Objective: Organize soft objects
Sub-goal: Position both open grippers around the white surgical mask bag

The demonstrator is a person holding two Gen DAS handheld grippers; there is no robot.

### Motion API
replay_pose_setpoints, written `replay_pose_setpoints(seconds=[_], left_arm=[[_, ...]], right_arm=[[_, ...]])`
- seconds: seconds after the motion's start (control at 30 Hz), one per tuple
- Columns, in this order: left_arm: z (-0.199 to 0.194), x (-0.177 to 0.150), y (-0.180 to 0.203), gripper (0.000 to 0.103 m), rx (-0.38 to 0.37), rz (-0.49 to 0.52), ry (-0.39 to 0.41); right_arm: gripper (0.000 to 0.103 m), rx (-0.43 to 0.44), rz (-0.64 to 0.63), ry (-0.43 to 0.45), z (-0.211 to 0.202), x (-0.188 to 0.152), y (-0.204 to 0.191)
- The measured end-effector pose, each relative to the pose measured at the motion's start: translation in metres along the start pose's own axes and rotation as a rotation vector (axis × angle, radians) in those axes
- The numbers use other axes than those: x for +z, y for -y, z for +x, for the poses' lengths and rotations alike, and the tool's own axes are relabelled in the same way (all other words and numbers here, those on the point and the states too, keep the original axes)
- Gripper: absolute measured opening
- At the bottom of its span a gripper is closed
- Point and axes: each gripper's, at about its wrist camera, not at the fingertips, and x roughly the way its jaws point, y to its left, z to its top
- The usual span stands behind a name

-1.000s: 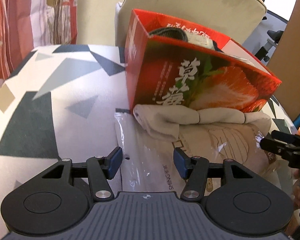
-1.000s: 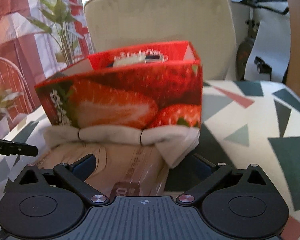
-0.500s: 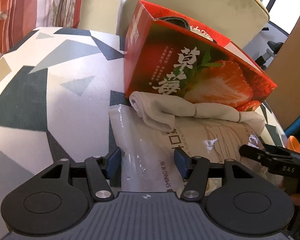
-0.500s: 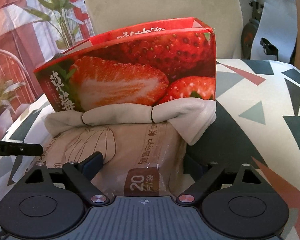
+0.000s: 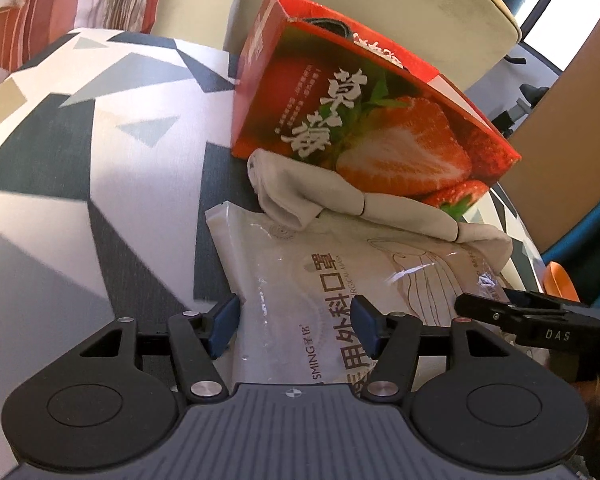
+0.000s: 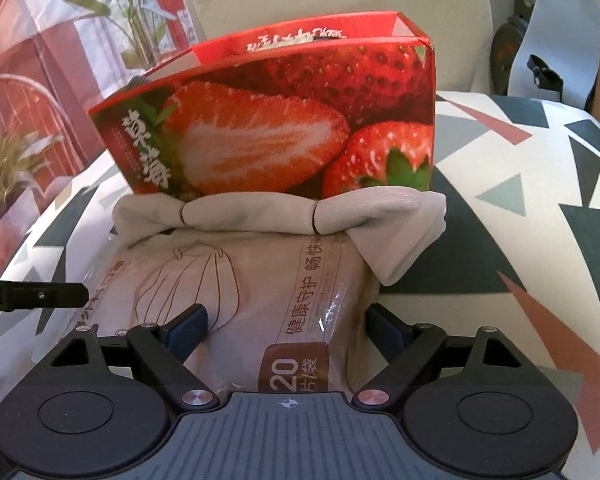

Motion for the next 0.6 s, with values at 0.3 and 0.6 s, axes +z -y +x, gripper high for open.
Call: replay_pose_setpoints(seconds=[0.3,0.6], left_arm=[[-0.014,-0.009,0.009,0.063,-0.041,0.008,0.001],[-0.017,-0.022,0.017,0.063,-0.063,0.038,-0.010]], right_arm=[[0.079,0.012,-0.021,-0.039,-0.017,-0.006,-0.003],[0.075,0.013,-0.073,-0.054,-0.029,-0.014,-0.010]])
